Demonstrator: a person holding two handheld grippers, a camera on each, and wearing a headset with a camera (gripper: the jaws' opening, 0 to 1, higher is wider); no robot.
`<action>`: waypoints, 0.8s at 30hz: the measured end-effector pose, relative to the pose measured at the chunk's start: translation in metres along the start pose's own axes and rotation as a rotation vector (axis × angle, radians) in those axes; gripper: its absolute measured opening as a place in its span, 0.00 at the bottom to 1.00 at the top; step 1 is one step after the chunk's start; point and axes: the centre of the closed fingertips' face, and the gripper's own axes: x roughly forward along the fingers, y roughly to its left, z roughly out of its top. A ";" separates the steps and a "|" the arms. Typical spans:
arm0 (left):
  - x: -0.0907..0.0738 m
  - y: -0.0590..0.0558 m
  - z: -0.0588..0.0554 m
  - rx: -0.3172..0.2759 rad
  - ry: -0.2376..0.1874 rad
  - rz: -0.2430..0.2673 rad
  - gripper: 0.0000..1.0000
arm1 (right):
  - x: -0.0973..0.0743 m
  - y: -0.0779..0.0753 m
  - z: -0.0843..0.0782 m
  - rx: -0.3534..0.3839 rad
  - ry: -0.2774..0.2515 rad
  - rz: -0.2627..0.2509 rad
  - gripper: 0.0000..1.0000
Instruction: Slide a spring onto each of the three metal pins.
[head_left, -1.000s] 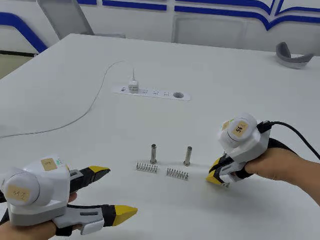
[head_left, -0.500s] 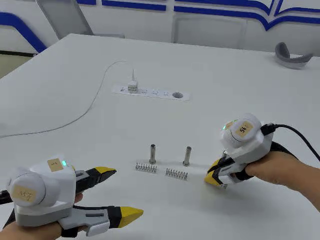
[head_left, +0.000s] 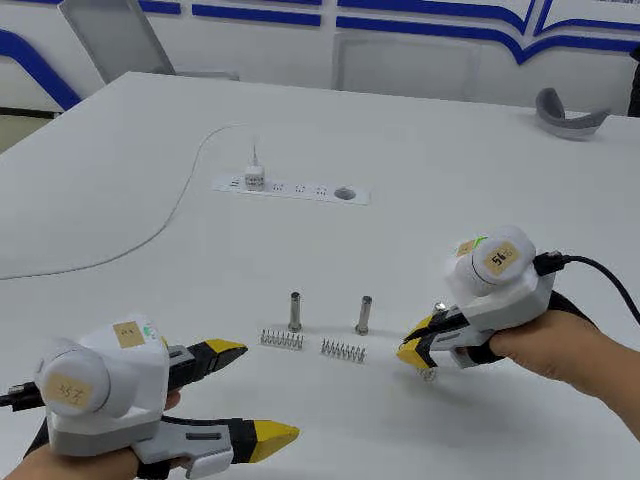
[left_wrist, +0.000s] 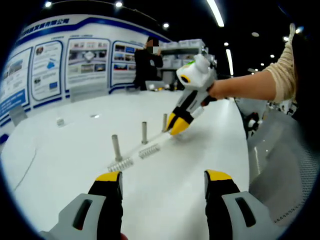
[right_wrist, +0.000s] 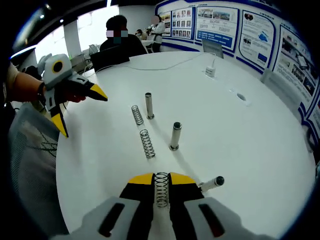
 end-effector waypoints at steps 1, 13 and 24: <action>0.002 -0.001 0.001 -0.003 -0.003 -0.007 0.67 | -0.002 0.002 0.003 0.004 -0.015 0.003 0.12; 0.027 -0.016 0.021 -0.008 -0.036 -0.071 0.60 | -0.018 0.028 0.039 -0.002 -0.137 0.030 0.12; 0.042 -0.021 0.037 -0.073 -0.081 -0.089 0.52 | -0.027 0.054 0.071 0.005 -0.237 0.082 0.12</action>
